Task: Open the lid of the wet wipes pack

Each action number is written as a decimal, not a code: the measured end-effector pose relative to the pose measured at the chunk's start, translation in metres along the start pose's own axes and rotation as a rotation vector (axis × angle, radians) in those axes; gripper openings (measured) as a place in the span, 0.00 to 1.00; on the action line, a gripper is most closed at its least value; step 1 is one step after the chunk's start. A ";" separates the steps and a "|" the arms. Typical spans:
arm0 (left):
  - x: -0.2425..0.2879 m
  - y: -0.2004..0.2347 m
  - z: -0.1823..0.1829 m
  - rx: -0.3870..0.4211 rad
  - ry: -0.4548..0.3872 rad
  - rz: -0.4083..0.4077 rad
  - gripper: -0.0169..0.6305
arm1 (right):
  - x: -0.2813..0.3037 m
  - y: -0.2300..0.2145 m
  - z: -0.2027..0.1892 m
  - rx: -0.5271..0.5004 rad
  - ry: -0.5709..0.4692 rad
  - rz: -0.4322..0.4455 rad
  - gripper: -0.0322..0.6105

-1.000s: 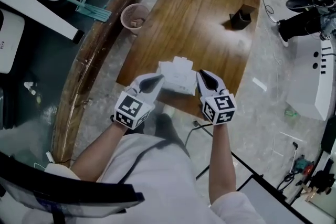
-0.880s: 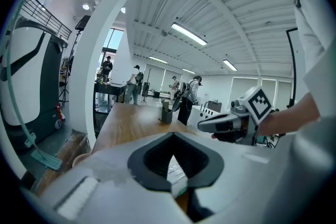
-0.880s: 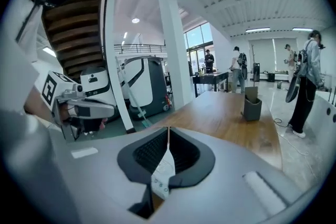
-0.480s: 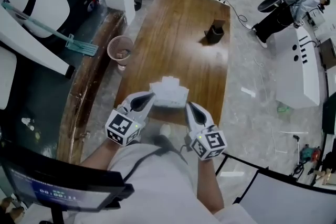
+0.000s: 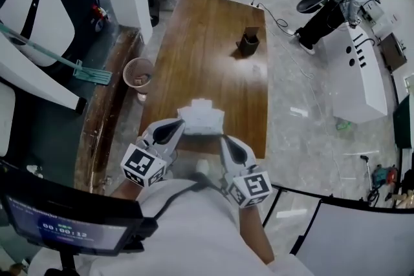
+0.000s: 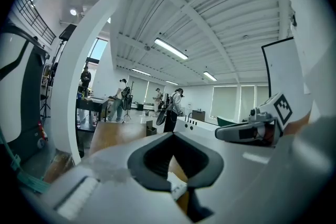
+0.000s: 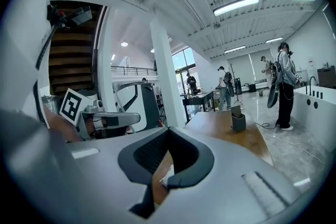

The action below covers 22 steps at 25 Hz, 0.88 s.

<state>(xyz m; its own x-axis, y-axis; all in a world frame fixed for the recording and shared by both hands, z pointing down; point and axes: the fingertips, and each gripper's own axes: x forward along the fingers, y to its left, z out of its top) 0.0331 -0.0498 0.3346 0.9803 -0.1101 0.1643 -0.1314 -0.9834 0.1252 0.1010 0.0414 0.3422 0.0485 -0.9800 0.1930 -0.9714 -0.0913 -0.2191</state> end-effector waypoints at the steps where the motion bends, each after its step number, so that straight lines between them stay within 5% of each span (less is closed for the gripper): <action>1: 0.000 0.001 -0.001 0.002 0.000 0.001 0.03 | -0.001 -0.002 0.000 -0.004 -0.002 -0.007 0.06; 22: 0.009 0.004 -0.004 -0.021 0.003 0.013 0.03 | 0.002 -0.010 0.009 -0.038 0.004 -0.031 0.06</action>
